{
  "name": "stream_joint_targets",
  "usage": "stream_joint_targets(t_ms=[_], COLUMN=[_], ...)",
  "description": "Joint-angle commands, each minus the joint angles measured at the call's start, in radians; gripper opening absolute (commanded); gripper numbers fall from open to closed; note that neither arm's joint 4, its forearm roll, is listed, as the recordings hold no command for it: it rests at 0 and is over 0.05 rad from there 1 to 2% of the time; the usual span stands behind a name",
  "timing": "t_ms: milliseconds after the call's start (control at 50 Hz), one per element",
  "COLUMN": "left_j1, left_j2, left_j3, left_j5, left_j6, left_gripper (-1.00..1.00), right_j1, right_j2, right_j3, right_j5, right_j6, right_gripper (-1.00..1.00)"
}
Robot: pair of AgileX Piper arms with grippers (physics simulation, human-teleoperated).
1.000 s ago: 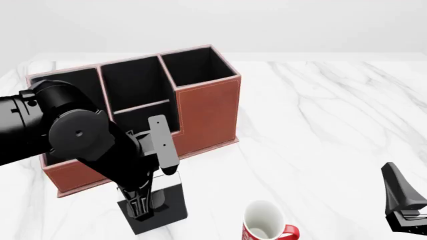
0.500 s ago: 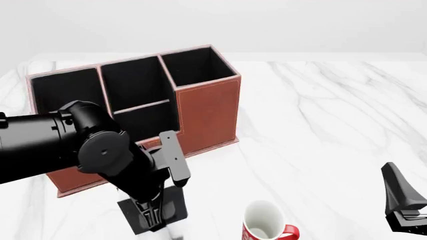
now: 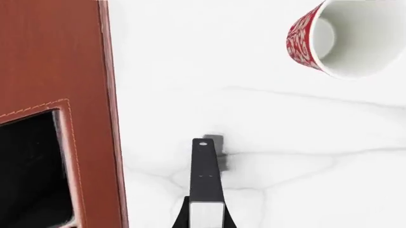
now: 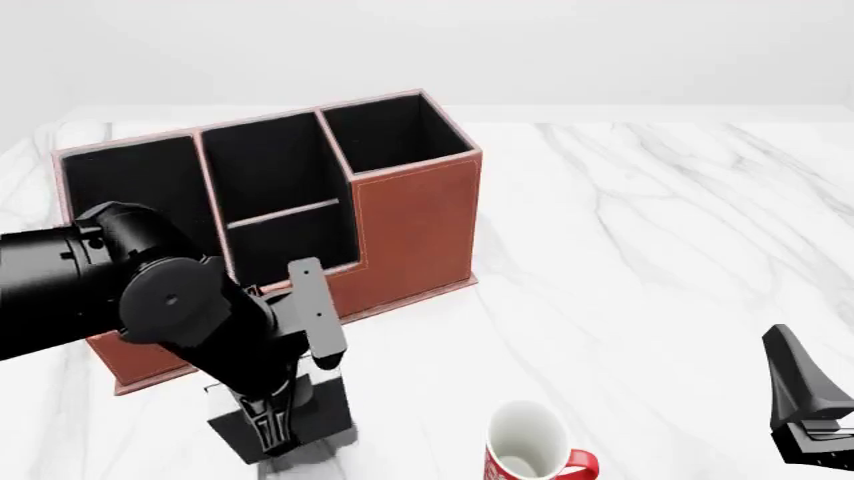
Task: Pick up the book and place it in the front compartment of the caddy.
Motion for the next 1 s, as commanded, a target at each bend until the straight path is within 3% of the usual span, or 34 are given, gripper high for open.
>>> stream_joint_targets(t_ms=[20, 60, 140, 320, 780, 1000], left_j1=[0.149, 0.150, 0.194, 0.212, 0.229, 0.271], left_j2=[-0.166, -0.167, -0.248, -0.285, -0.179, -0.152], left_j3=[-0.004, -0.004, -0.029, -0.098, -0.392, -0.474], left_j5=[0.068, 0.069, 0.144, 0.217, 0.330, 0.351], left_j6=[0.233, 0.234, 0.313, 0.346, 0.372, 0.406], left_gripper=[-1.00, -1.00, -1.00, -1.00, -1.00, -1.00], right_j1=[0.000, 0.000, 0.000, 0.000, 0.000, 0.000], right_j2=[0.000, 0.000, 0.000, 0.000, 0.000, 0.000], right_j3=[0.001, 0.001, 0.001, 0.001, 0.001, 0.001], right_j5=[-0.001, -0.001, -0.001, -0.001, -0.001, -0.001], right_j6=[0.000, 0.000, 0.000, 0.000, 0.000, 0.000], right_gripper=[1.00, 1.00, 1.00, 1.00, 1.00, 1.00])
